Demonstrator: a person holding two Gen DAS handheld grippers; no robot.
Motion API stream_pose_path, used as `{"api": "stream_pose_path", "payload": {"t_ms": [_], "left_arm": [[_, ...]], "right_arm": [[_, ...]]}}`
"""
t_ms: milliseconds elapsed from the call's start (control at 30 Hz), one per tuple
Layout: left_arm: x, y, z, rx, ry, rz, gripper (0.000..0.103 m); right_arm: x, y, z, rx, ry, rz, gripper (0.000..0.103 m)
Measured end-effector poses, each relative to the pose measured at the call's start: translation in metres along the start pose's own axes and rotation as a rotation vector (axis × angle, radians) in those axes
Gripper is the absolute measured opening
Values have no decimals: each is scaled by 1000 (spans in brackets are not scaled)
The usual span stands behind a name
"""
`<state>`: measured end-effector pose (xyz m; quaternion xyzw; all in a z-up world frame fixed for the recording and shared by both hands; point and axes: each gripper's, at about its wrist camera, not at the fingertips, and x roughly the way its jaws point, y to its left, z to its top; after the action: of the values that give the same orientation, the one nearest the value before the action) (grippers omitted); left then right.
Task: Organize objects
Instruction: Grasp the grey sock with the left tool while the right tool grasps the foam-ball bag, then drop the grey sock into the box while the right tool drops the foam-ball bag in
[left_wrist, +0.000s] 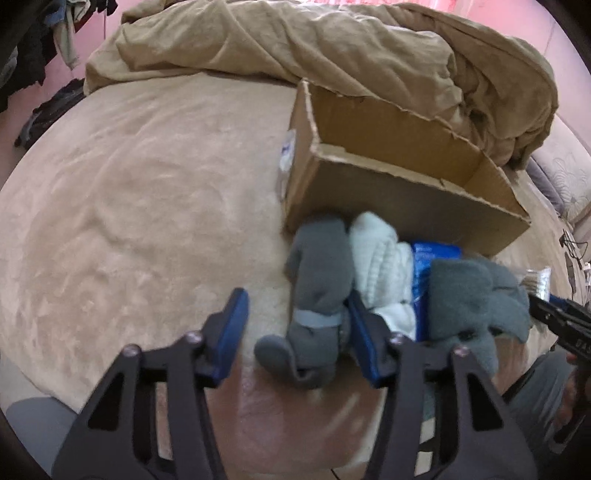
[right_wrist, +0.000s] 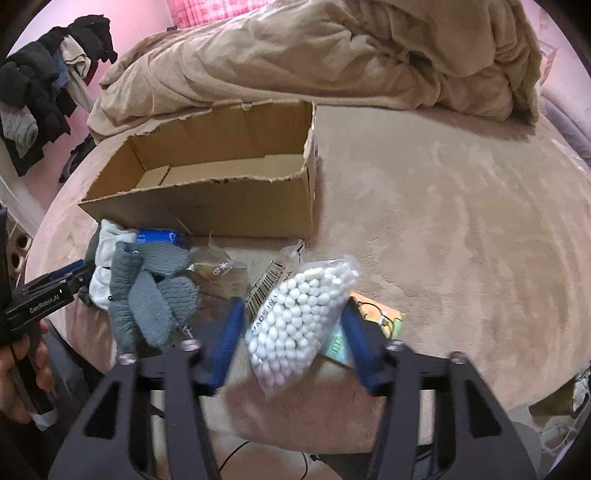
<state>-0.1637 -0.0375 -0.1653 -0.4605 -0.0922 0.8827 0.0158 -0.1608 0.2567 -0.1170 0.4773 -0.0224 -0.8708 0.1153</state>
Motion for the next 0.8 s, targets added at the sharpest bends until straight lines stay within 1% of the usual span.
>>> {"api": "stream_pose_path", "payload": {"t_ms": [33, 100, 167, 300, 500, 633, 800], "left_arm": [[-1, -1, 1, 2, -6, -16, 46], [-3, -2, 0, -7, -12, -41, 33], [-6, -5, -1, -15, -18, -61, 27], [-18, -9, -2, -12, -34, -84, 26], [-51, -9, -4, -23, -66, -96, 25], [-90, -15, -8, -23, -95, -108, 25], [-136, -19, -14, -40, -124, -140, 25]], "right_arm": [[1, 1, 0, -7, -6, 3, 47], [1, 2, -1, -16, -14, 5, 44], [-1, 0, -2, -16, -27, 7, 42], [-12, 3, -1, -33, -61, 2, 39], [-41, 7, 2, -51, -108, -7, 38], [-69, 11, 3, -58, -147, -7, 38], [-107, 17, 2, -63, -195, 18, 38]]}}
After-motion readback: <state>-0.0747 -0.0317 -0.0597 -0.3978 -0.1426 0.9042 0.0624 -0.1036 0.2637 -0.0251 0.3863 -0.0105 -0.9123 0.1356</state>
